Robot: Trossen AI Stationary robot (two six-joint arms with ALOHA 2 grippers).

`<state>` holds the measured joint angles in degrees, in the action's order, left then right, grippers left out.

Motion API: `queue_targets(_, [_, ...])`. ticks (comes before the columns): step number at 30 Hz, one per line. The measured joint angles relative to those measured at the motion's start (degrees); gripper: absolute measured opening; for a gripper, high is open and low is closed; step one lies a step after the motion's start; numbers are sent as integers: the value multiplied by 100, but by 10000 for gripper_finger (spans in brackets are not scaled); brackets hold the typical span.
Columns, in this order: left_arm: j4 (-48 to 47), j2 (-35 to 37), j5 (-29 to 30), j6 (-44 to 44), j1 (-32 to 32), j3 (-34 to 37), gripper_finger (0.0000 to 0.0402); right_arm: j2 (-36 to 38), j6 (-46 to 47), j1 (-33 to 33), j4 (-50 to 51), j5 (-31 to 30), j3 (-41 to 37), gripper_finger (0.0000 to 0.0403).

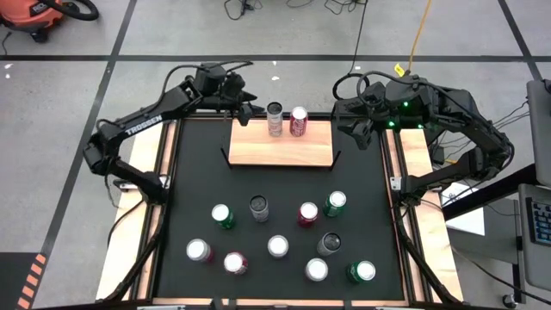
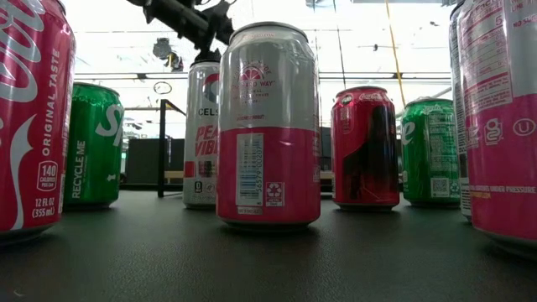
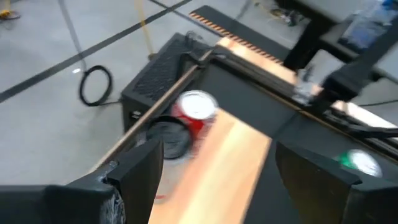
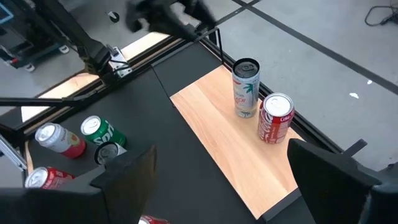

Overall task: Place canned beverage on shelf
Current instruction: Put the top right green soda can on the shelf

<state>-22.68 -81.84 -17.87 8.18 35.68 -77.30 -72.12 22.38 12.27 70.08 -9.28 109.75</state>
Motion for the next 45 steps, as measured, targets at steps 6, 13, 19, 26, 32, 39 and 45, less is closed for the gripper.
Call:
queue_targets(6, [-74,288,-1,207,-817,0,298,-2,271,0,131,205,0,338])
queue_targets(13, [-68,411,524,208,-1956,0,286,-179,301,-70,1081,958,-5,338])
queue_targets(19, [-59,411,948,355,-2532,0,285,-372,499,-383,1699,1087,-6,338])
queue_targets(26, [-44,405,981,352,-2686,0,285,-251,901,-994,1979,1086,-51,338])
queue_targets(32, [-73,402,1011,295,-2679,0,285,189,1209,-1409,1990,916,-367,326])
queue_targets(39, [-108,402,1147,-263,-2667,0,285,263,1258,-1845,1932,1001,-1260,320])
queue_targets(45, [-207,402,1197,-251,-2662,0,285,264,1271,-2149,1223,1108,-2143,320])
